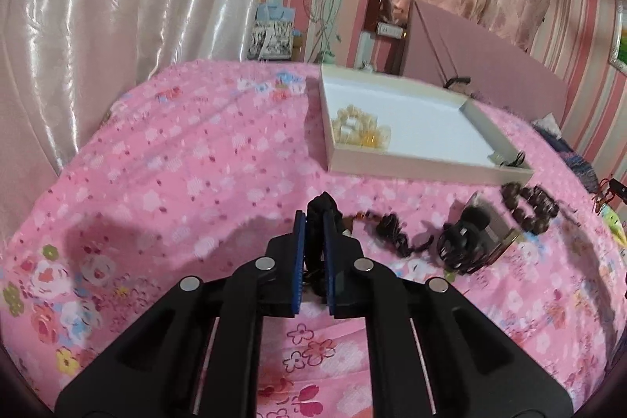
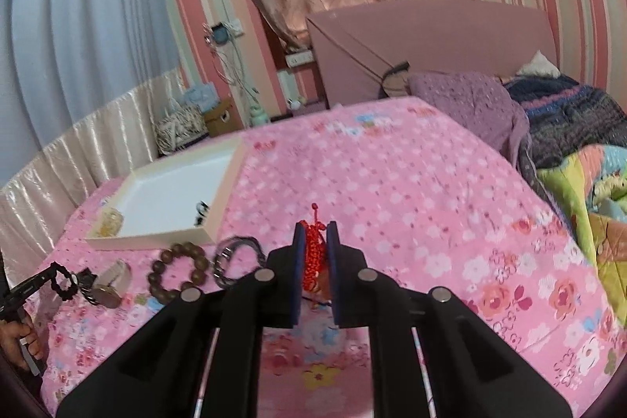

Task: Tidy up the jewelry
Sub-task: 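Grasp and lift the black scrunchie with left while right lifts the black cord bracelet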

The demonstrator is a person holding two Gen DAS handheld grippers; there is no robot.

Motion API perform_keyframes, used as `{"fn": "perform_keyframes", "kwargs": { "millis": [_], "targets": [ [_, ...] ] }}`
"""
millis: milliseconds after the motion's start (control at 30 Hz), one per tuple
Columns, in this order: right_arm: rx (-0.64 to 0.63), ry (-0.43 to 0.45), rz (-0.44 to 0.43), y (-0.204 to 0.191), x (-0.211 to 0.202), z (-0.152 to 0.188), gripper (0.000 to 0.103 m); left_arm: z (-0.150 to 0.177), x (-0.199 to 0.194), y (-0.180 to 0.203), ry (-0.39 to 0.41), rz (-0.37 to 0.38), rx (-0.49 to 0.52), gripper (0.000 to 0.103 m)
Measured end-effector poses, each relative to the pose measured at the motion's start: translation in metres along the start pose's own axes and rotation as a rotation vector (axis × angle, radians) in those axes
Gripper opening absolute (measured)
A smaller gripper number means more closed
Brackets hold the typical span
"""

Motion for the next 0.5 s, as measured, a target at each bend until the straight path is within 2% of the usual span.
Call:
{"fn": "perform_keyframes", "kwargs": {
  "millis": [233, 367, 500],
  "targets": [
    [-0.018, 0.035, -0.099, -0.024, -0.016, -0.019, 0.01, -0.029, -0.023, 0.008, 0.07, -0.003, 0.033, 0.006],
    [-0.01, 0.049, -0.135, -0.029, -0.021, -0.026, 0.01, -0.041, -0.031, 0.021, 0.101, 0.009, 0.073, 0.006],
    [0.02, 0.052, -0.207, -0.031, -0.02, -0.032, 0.01, -0.056, -0.035, 0.034, 0.131, 0.029, 0.102, 0.006]
  ]
}}
Point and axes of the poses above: each gripper's, at about its wrist camera, not at the fingertips, and x roughly the way its jaws point, y to its right, z to its underside, the point moved 4 cm from there along x, roughly the way its jaws point, and after that the axes turned 4 degrees about z, right-handed, at the moved point
